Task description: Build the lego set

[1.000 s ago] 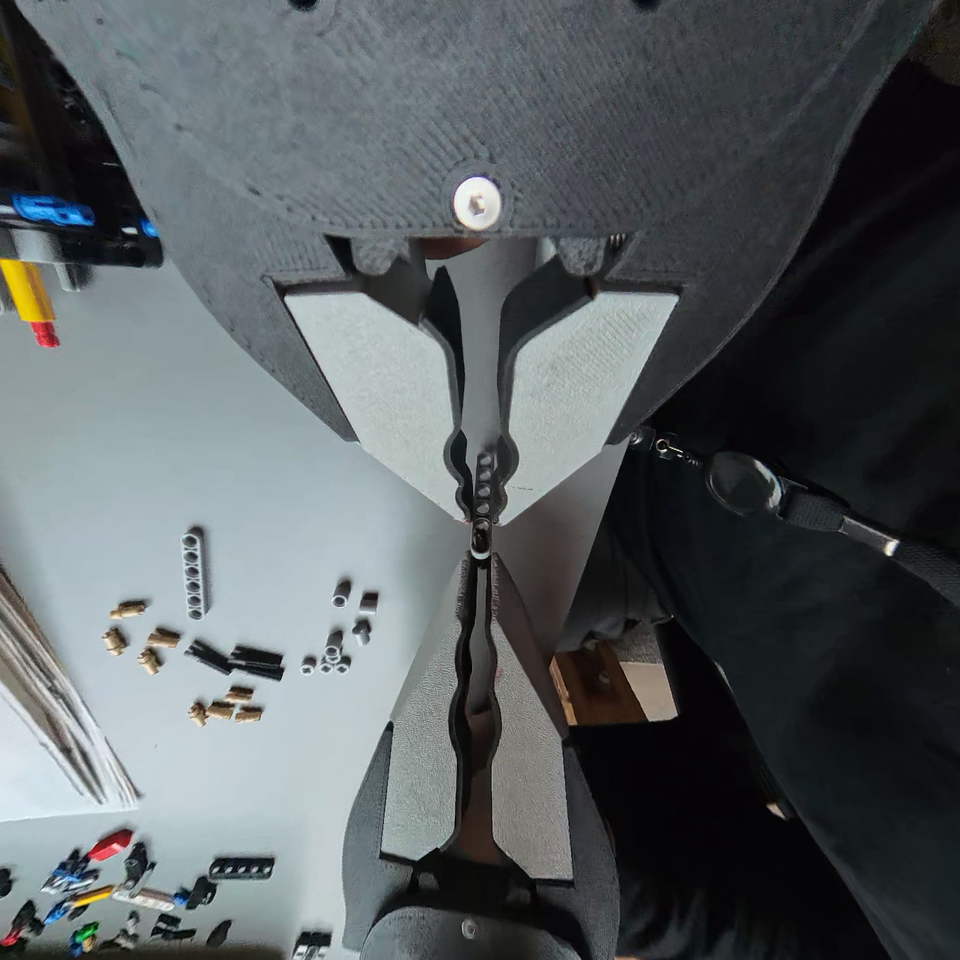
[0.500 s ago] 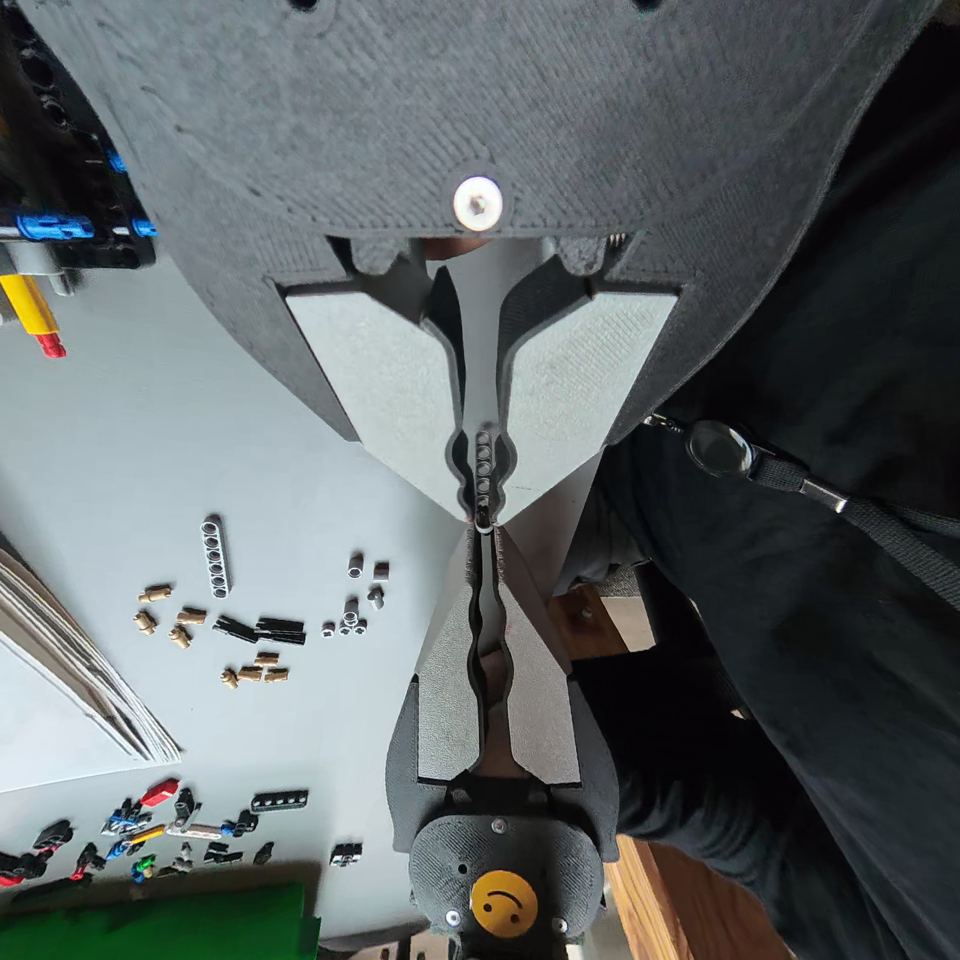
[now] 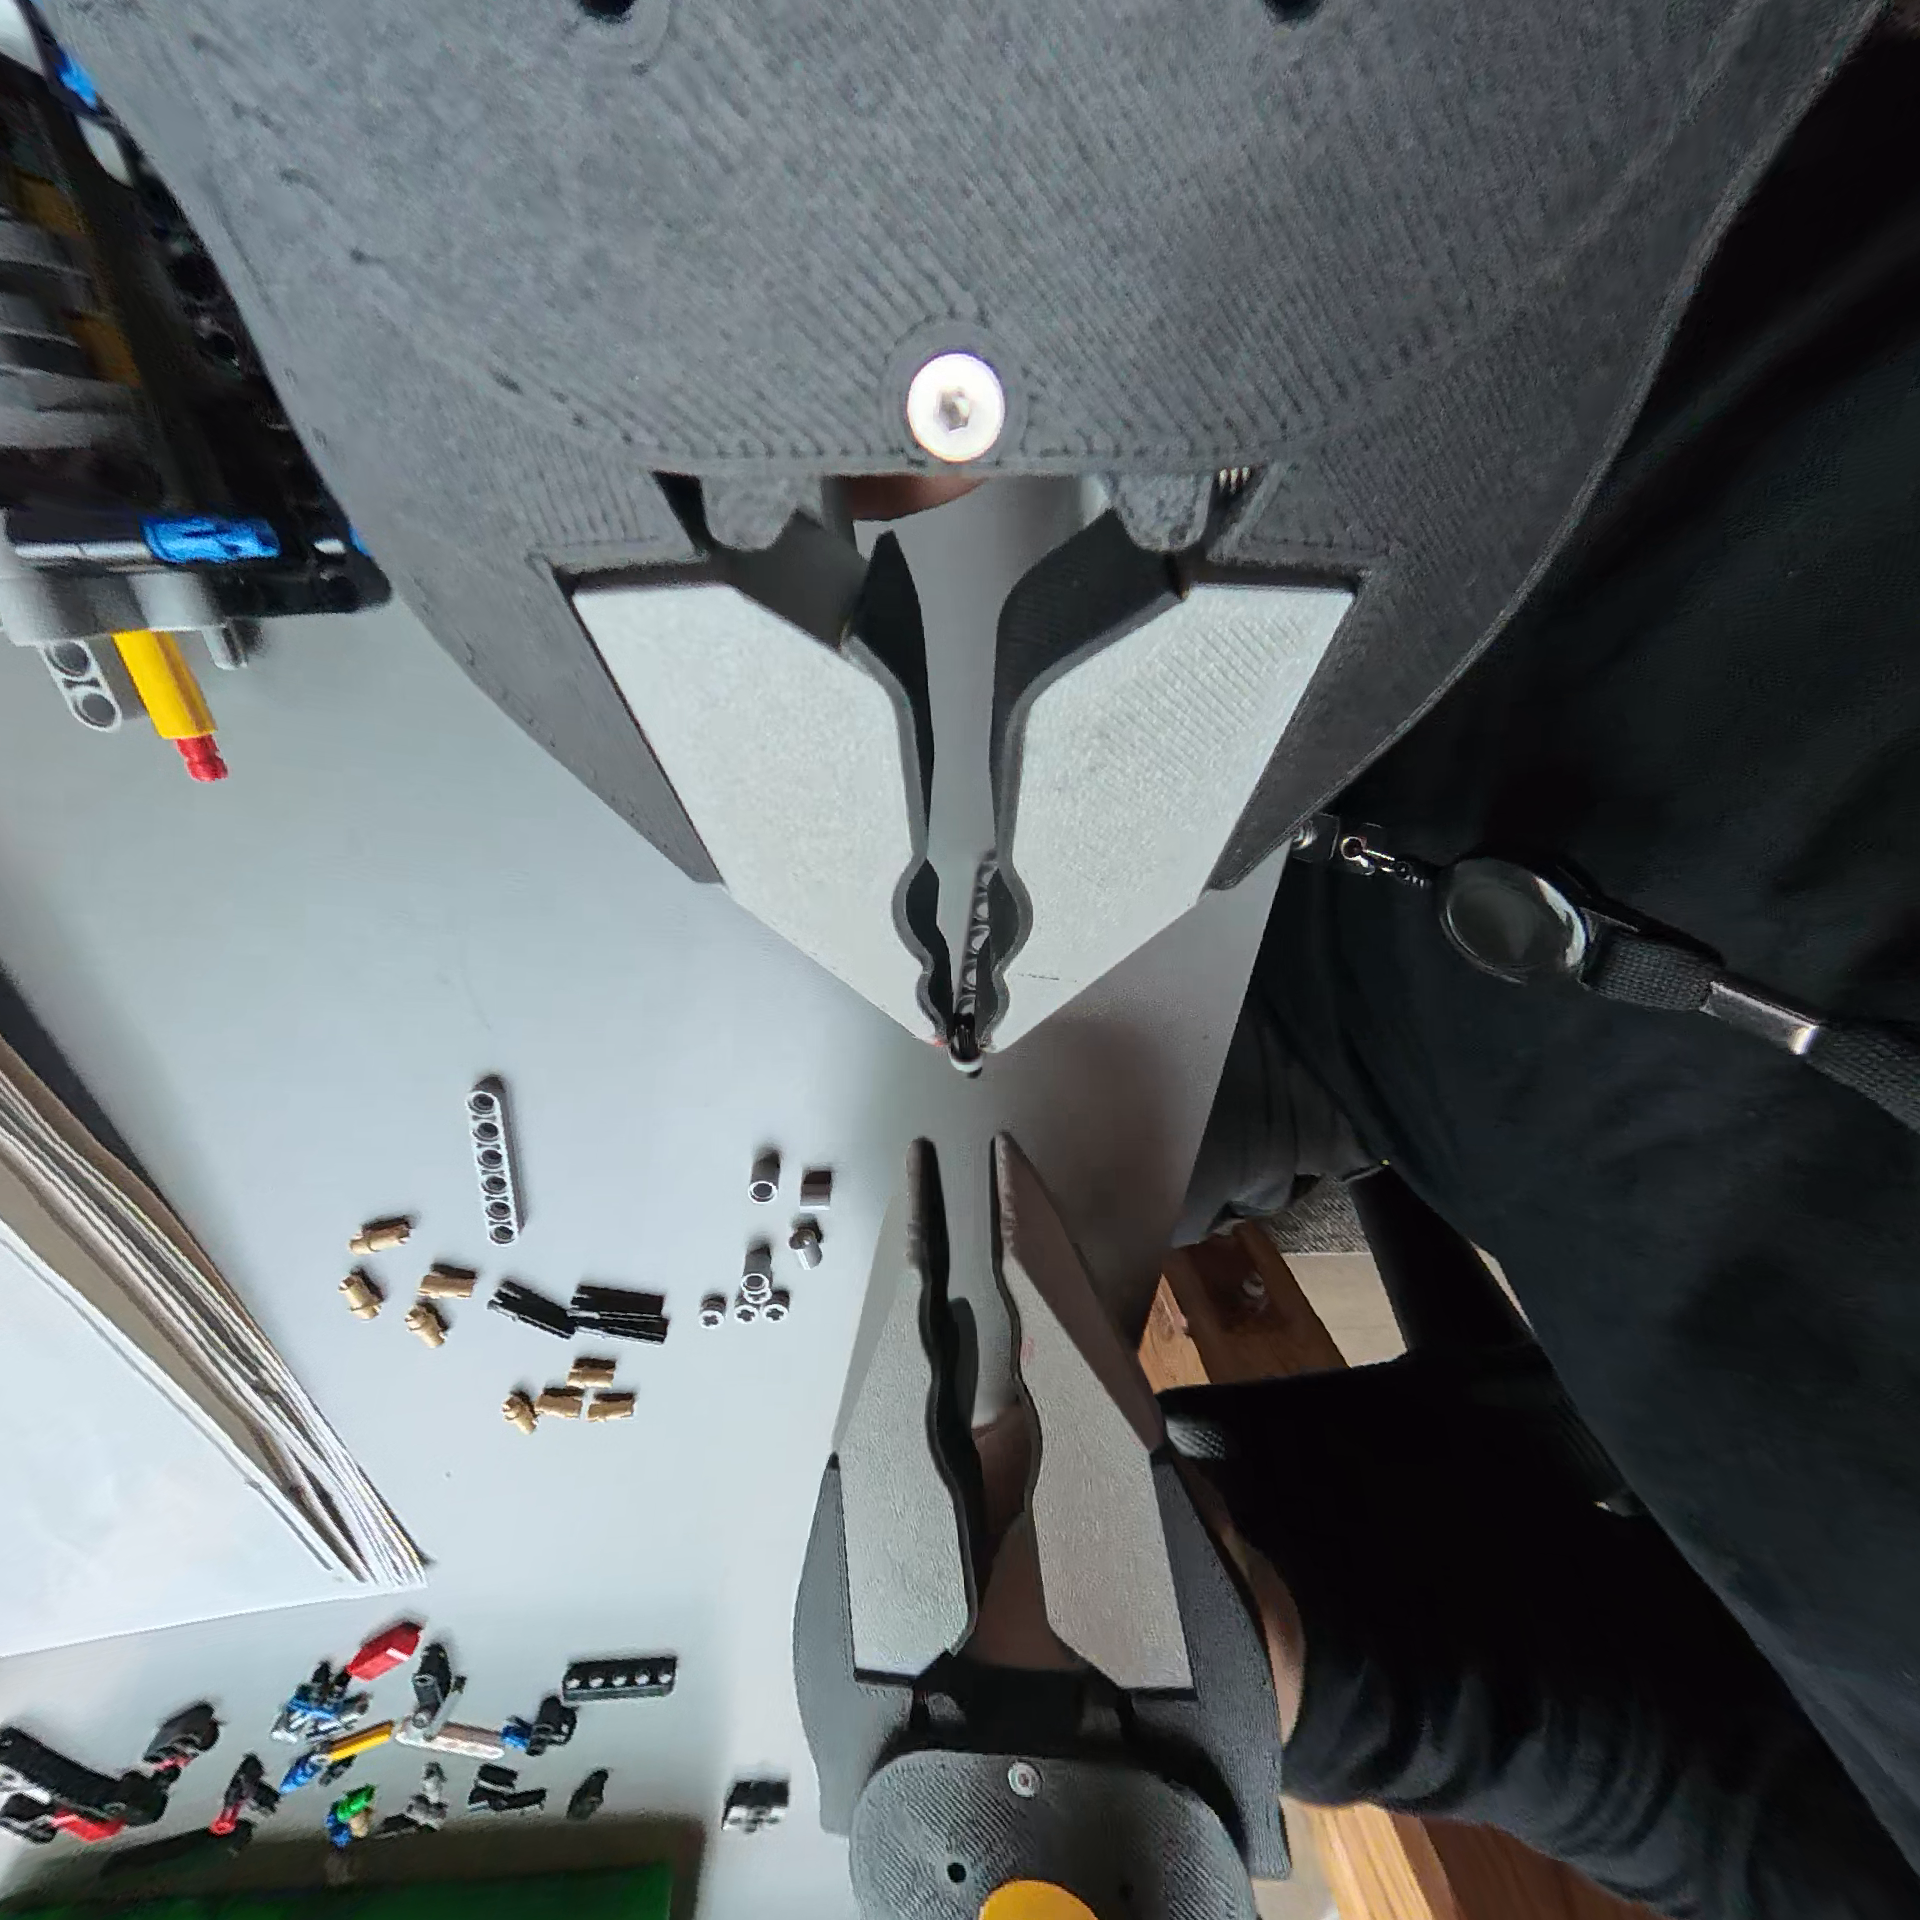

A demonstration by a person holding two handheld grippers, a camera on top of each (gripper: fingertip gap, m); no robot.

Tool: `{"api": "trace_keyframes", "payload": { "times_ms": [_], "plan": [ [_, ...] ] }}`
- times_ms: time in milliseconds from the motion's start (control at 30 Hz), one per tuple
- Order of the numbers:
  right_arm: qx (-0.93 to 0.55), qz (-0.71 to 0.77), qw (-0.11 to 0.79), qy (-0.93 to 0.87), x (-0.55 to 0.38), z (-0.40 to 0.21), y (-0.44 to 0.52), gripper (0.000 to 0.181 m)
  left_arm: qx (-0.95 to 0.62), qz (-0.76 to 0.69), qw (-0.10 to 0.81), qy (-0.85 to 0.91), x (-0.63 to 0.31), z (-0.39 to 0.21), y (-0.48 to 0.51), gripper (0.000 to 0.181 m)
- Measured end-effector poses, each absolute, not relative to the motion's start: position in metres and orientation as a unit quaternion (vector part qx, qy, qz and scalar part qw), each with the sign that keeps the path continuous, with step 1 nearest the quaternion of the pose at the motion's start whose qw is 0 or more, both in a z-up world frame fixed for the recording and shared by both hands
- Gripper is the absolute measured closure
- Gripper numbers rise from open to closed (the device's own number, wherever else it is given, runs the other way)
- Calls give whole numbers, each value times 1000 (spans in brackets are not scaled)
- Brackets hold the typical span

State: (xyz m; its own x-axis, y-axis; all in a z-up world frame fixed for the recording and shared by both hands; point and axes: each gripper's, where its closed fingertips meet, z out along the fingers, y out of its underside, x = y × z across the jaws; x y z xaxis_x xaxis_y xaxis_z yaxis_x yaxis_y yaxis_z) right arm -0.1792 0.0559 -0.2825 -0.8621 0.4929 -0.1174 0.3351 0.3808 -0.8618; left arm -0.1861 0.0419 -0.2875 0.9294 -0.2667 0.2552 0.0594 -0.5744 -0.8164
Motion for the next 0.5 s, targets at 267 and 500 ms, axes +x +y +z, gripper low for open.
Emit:
{"api": "trace_keyframes", "payload": {
  "times_ms": [267, 500],
  "plan": [
    [-281, 497, 90, -816, -190, -282, 65, 181, -895, -76, 437, -34, -264, -289, 17, 172],
    [-289, 491, 96, -816, -194, -286, 67, 181, -924, -49, 372, -80, -300, -302, 20, 169]
  ]
}}
